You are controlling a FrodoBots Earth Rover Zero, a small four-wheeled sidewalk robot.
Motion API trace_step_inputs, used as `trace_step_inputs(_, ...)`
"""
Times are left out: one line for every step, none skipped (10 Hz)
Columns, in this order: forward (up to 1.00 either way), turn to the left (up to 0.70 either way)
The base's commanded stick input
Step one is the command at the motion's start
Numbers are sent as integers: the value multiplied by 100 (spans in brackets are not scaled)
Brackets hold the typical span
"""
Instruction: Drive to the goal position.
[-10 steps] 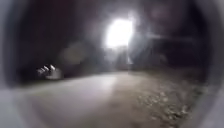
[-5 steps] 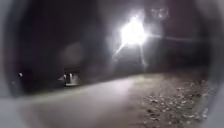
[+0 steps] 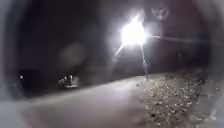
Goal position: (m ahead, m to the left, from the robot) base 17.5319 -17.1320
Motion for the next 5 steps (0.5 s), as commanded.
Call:
trace_step_inputs(100, 0)
trace_step_inputs(100, 0)
trace_step_inputs(100, 0)
trace_step_inputs(100, 0)
trace_step_inputs(100, 0)
